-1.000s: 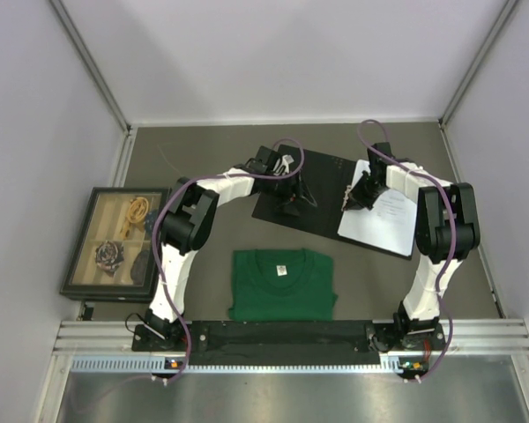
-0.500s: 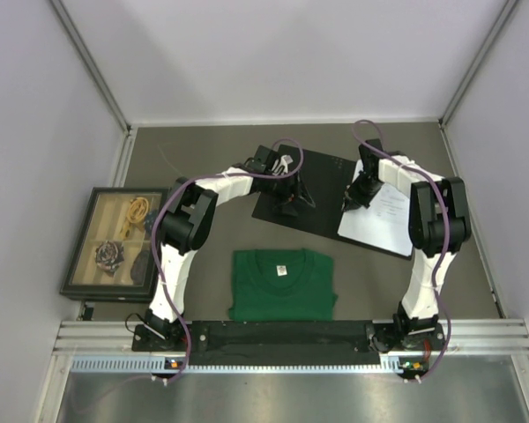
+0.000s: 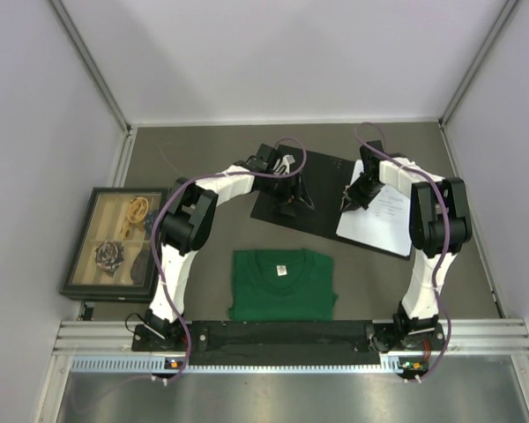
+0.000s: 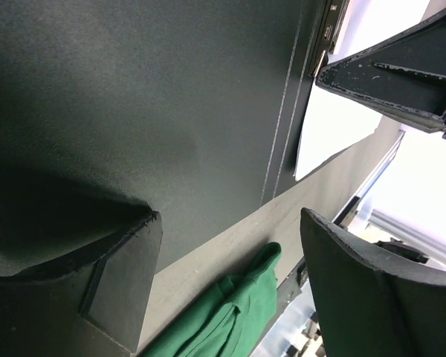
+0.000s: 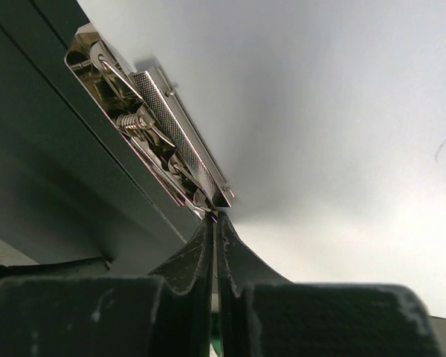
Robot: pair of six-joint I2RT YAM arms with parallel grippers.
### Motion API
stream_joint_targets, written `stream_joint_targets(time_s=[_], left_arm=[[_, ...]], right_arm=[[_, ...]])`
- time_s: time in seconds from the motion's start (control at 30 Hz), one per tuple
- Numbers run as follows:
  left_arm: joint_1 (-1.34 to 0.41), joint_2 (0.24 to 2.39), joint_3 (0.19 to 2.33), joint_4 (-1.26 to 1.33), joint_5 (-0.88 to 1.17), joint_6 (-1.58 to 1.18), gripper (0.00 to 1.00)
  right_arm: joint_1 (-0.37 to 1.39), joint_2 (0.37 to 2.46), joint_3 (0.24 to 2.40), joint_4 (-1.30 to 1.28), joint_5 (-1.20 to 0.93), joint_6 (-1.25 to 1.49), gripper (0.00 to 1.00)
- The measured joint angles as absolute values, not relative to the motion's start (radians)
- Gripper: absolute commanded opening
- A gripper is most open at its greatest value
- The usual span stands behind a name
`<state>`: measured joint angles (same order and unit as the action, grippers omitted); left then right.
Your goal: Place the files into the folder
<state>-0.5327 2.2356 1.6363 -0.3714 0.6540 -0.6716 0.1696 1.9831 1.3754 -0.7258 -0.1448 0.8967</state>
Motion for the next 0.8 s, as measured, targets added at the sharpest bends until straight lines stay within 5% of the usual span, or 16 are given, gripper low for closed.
stream_joint_targets(time_s=[0.8], left_arm=[[-0.501, 2.234, 1.607, -0.359, 0.693, -0.744, 0.80]], right_arm=[[0.126, 1.975, 1.277, -0.599, -0.318, 1.030, 0.00]])
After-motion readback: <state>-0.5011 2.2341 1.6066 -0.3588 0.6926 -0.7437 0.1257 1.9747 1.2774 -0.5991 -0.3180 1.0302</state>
